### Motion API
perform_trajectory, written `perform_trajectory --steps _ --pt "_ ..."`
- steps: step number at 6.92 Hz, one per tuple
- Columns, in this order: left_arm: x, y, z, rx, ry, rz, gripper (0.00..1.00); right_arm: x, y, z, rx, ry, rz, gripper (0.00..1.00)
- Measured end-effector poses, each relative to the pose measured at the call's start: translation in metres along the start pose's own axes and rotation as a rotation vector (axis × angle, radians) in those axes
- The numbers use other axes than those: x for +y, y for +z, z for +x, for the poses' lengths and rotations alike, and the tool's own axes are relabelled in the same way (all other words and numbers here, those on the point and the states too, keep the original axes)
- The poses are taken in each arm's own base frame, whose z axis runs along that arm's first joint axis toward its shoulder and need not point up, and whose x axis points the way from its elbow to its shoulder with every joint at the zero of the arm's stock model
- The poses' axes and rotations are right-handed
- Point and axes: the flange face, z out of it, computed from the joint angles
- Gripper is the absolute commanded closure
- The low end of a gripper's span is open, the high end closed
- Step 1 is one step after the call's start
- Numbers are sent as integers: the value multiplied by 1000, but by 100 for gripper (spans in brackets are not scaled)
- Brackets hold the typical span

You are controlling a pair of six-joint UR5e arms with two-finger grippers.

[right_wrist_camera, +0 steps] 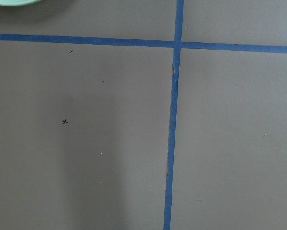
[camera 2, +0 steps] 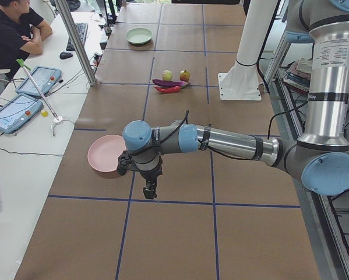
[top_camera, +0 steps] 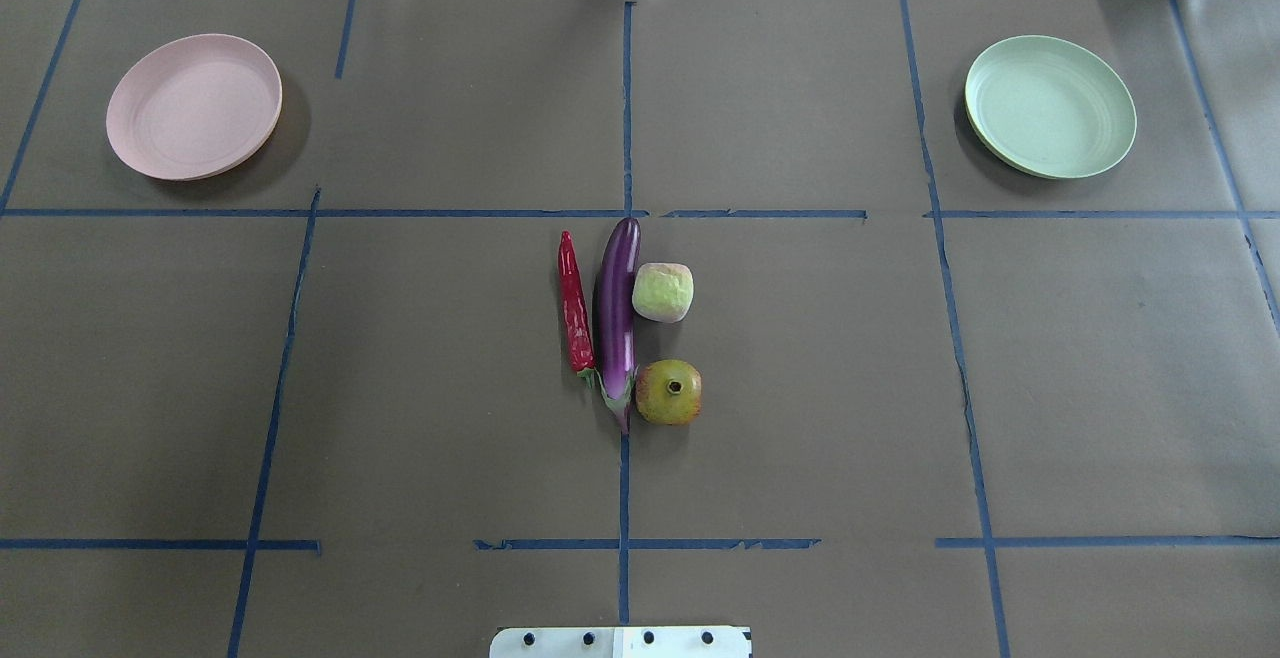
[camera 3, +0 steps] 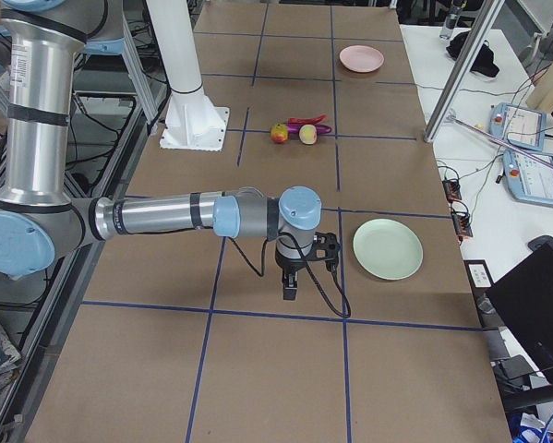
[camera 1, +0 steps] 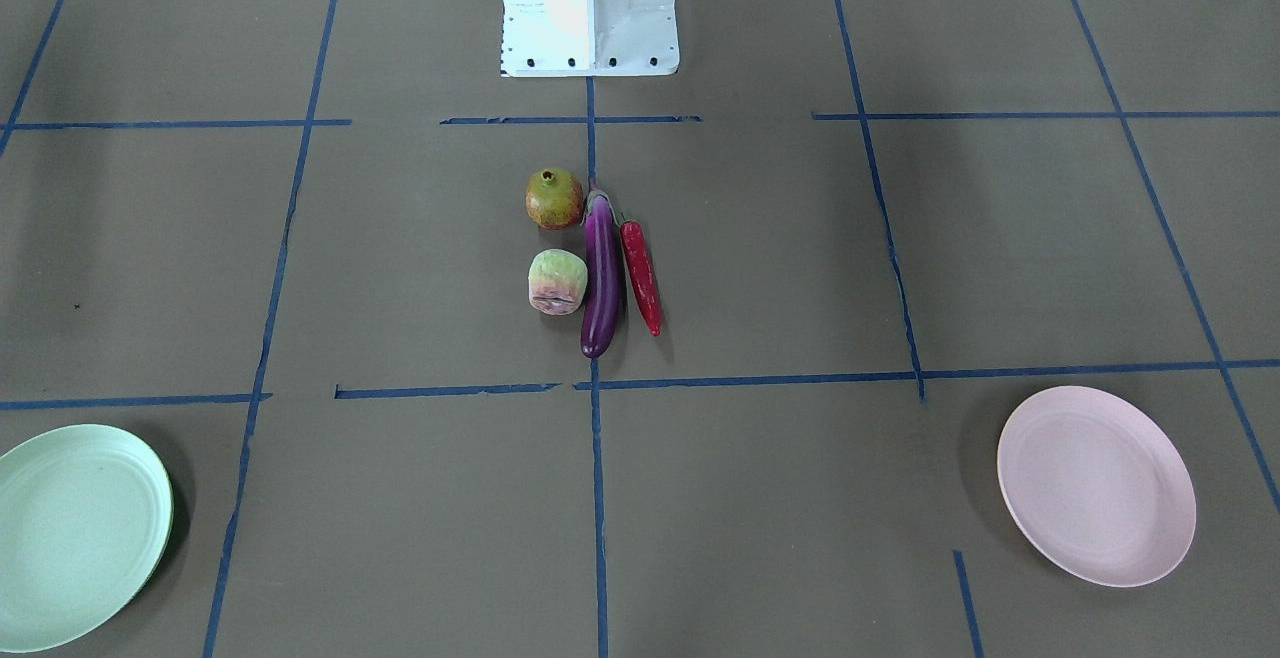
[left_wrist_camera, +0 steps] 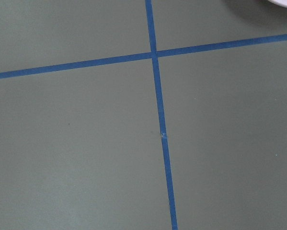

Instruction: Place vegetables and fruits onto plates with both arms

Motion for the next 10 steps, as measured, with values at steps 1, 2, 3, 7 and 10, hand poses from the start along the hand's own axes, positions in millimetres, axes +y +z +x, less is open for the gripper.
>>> perform_trajectory --steps 1,2,3,7,10 --pt "1 0 1 -1 3 1 0 0 0 0 0 0 0 0" --pt "2 -1 1 -2 7 2 0 0 0 0 0 0 0 0" --pt "2 -1 1 -3 10 4 0 0 0 0 0 0 0 0" --pt "3 -4 5 -3 13 13 0 0 -1 -1 -1 -1 3 0" --pt "4 2 -1 -1 -2 0 0 -3 -4 -7 -10 -10 8 0"
